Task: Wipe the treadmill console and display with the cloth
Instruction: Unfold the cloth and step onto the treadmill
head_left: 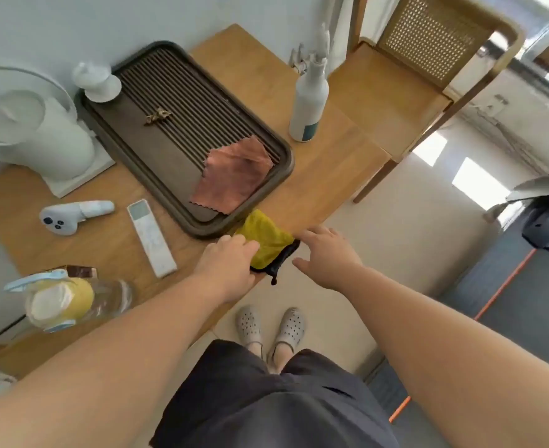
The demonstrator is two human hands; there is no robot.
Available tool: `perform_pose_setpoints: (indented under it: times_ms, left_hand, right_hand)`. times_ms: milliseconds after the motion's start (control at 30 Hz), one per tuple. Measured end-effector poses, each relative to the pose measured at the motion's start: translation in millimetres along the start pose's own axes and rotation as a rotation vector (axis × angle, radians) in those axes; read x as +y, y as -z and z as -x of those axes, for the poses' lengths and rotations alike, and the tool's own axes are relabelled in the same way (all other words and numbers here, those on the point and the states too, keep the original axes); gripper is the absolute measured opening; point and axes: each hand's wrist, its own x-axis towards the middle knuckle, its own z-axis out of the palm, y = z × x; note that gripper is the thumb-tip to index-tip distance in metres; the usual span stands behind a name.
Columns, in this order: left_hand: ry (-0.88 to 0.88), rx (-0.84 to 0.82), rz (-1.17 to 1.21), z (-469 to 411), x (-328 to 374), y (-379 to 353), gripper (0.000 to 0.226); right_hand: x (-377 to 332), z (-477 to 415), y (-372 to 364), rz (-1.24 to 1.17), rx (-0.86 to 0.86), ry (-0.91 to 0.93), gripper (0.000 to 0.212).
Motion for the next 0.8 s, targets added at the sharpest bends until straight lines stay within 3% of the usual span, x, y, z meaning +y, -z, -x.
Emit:
perform_pose_setpoints:
  times_ms: [133,300,467,667,800]
  left_hand:
    - [-0.011,-0.01,-0.073,-26.6,3.9,-10.6,0.05]
    - [0.03,0.064,-0.077,-40.2,13.6,-28.4,0.051]
    - [-0.069,0.23,-0.044,-36.9,11.1,-34.8,0.018]
    - [-0.015,0.447,0.323,-33.6,3.5,3.6,0.005]
    - [-0.046,0.536,0.444,-21.9,5.1,42.9,0.013]
  right_hand:
    - [8.1,-19.6,-5.8,-0.063,-0.053,0.009,0.055]
    - [10.4,-35.0,-17.0,-0.118,0.082,-0.024,0.03]
    - [10.2,-39.2,-8.7,-0.207,0.083,0.031,0.019]
    - [16.5,-22.4,32.7,-0.608,0.155,0.01,0.001]
    - [19.6,6.0,49.3,-0.586,0.168,0.002,0.021]
